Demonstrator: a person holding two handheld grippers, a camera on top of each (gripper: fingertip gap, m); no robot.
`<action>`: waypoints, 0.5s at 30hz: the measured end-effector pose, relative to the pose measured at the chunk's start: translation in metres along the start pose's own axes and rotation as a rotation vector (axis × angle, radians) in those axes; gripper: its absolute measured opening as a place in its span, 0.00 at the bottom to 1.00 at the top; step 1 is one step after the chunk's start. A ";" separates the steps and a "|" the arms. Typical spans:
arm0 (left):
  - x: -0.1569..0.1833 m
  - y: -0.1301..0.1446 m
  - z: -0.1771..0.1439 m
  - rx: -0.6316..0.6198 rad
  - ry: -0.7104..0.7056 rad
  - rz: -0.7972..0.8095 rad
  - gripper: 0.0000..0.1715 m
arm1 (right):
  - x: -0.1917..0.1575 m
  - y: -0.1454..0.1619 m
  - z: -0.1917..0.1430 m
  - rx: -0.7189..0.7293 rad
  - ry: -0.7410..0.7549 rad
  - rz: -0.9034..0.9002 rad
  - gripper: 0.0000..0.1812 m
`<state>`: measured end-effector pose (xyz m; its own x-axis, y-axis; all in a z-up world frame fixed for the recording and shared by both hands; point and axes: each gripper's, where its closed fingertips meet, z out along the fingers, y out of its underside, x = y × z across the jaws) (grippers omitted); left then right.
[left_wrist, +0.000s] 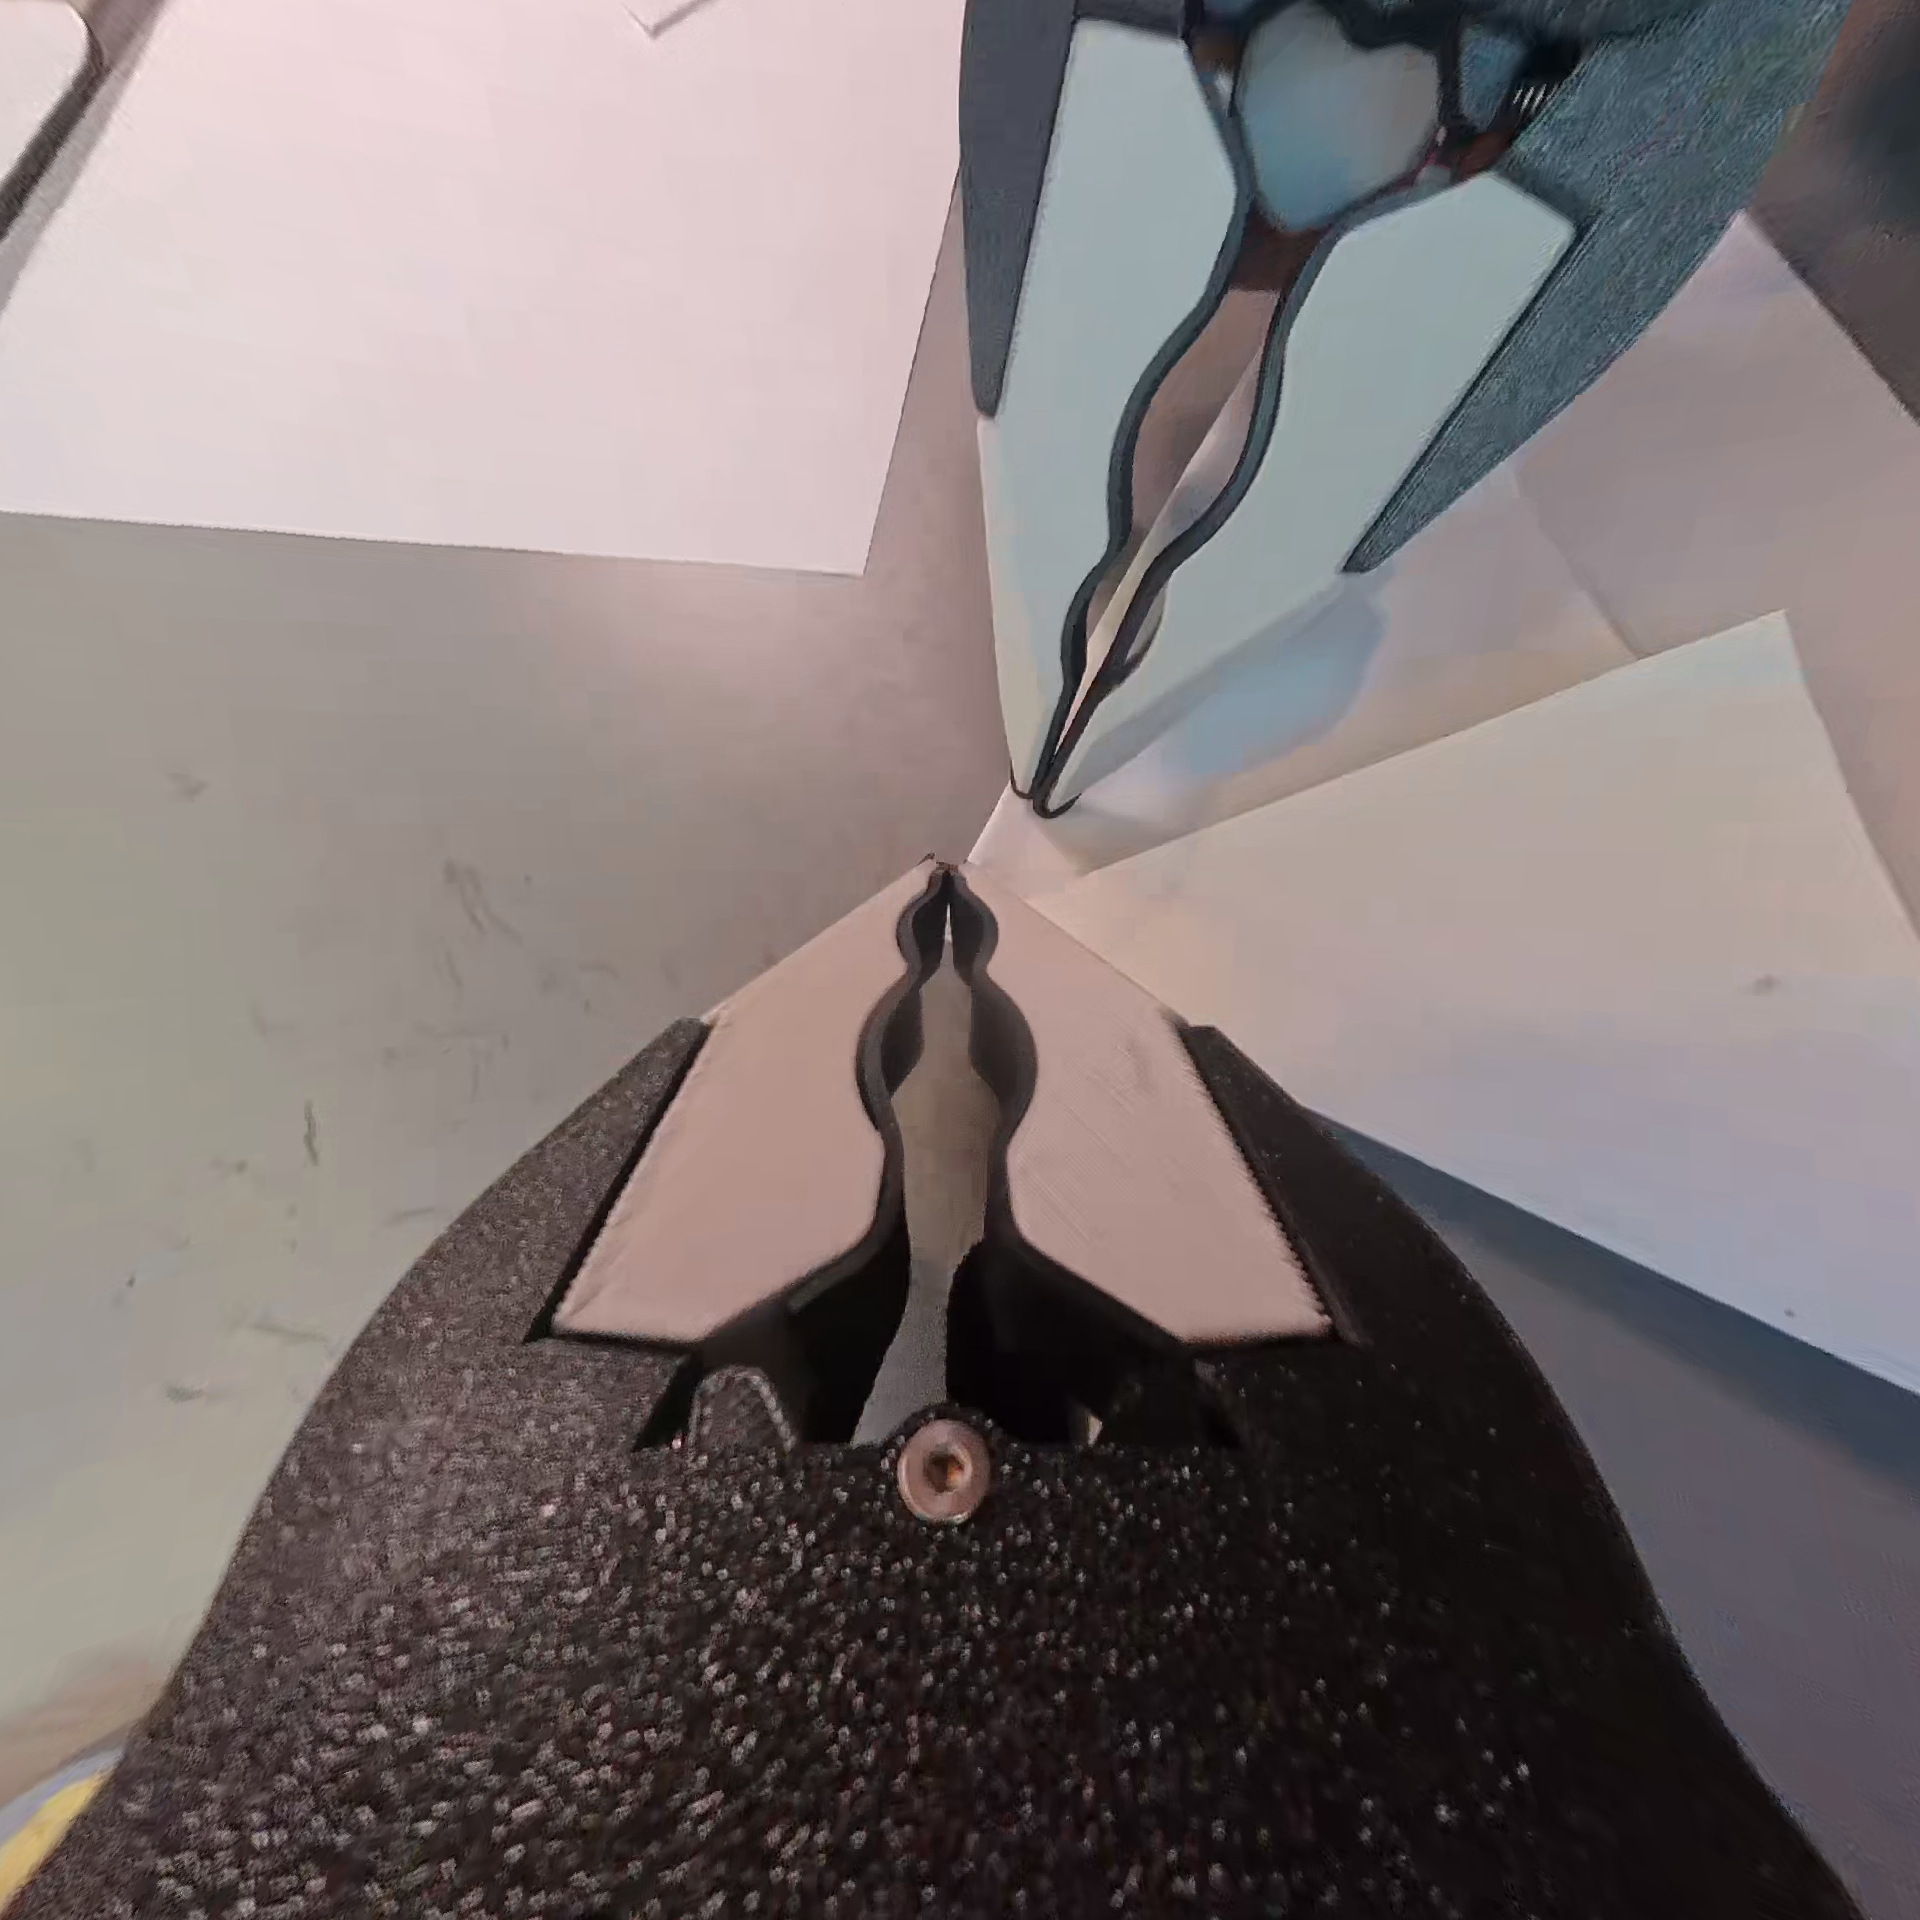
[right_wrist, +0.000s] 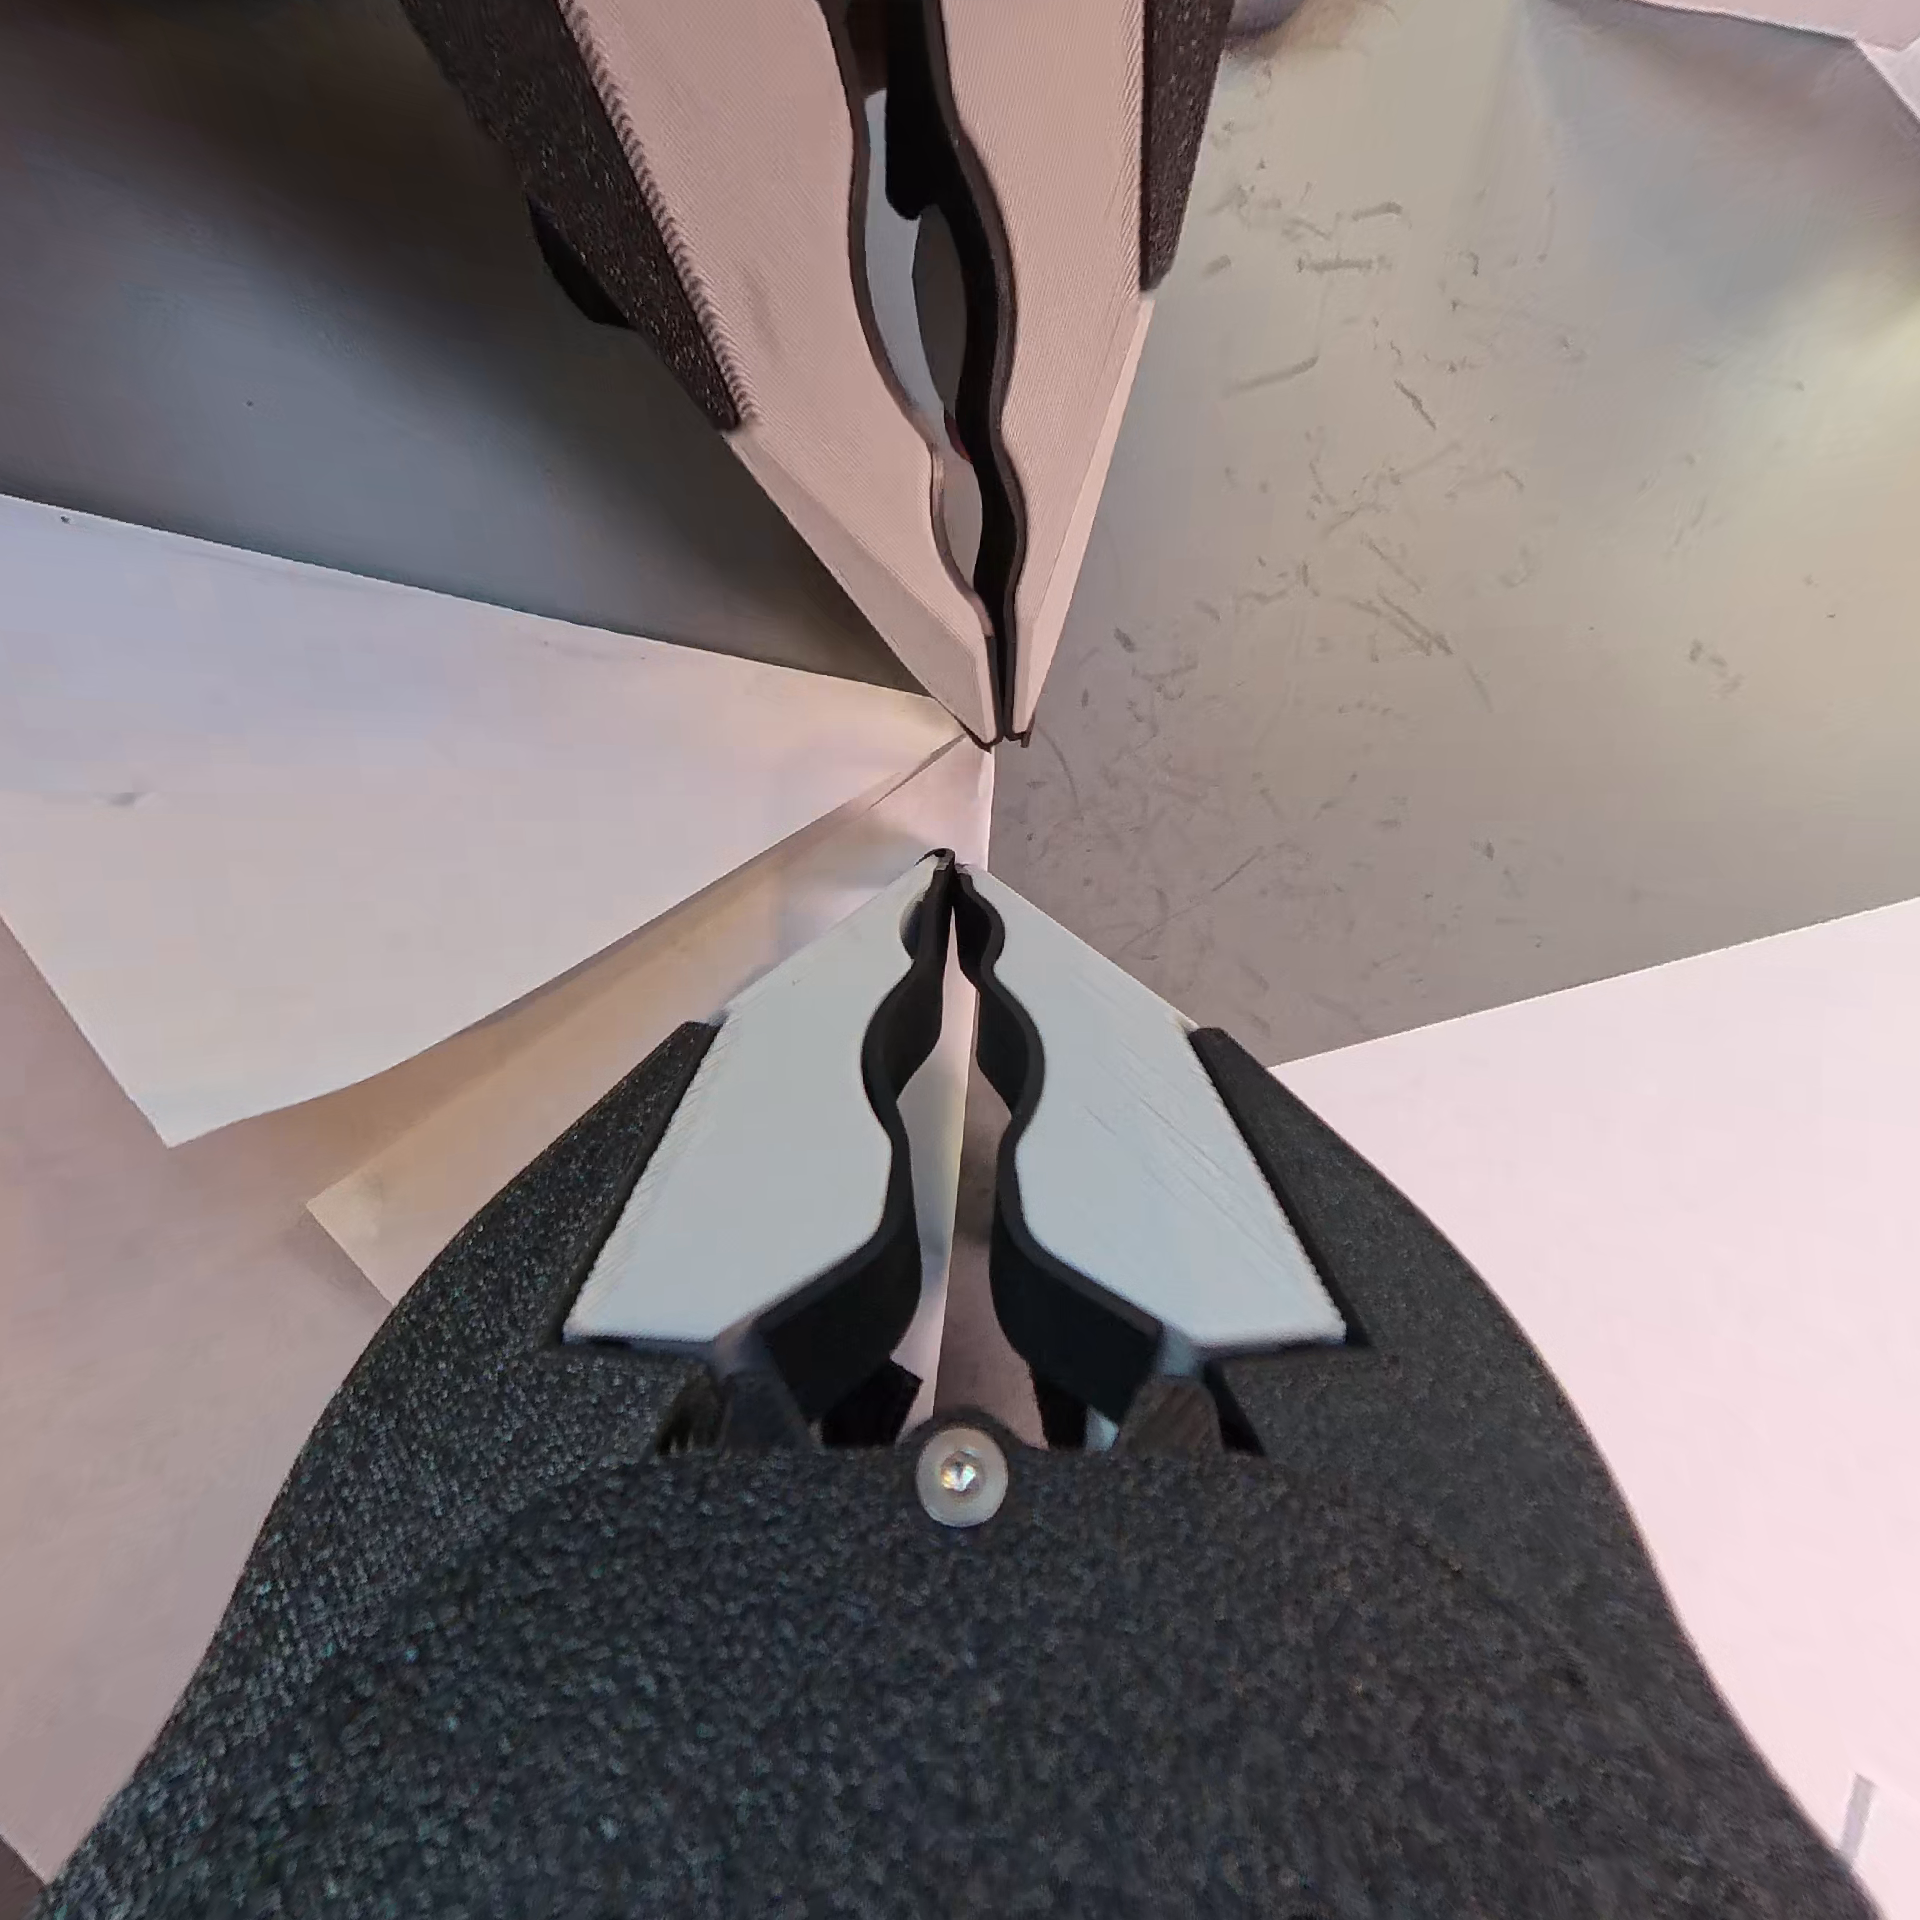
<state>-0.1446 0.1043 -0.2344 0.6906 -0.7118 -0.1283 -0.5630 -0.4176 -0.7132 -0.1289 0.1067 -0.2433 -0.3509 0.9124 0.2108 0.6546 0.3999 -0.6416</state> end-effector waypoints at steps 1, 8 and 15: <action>0.000 0.005 0.003 -0.020 0.006 0.010 0.00 | 0.000 0.000 0.000 0.000 -0.001 0.000 0.00; 0.000 0.008 0.004 -0.054 0.051 -0.046 0.00 | 0.000 0.000 0.000 0.001 -0.014 0.008 0.00; 0.000 0.009 0.004 -0.113 0.062 0.016 0.00 | 0.000 0.000 0.000 -0.072 -0.194 0.147 0.00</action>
<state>-0.1479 0.1030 -0.2436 0.6534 -0.7512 -0.0934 -0.6238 -0.4644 -0.6286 -0.1287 0.1063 -0.2434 -0.3661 0.9301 -0.0306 0.7516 0.2761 -0.5991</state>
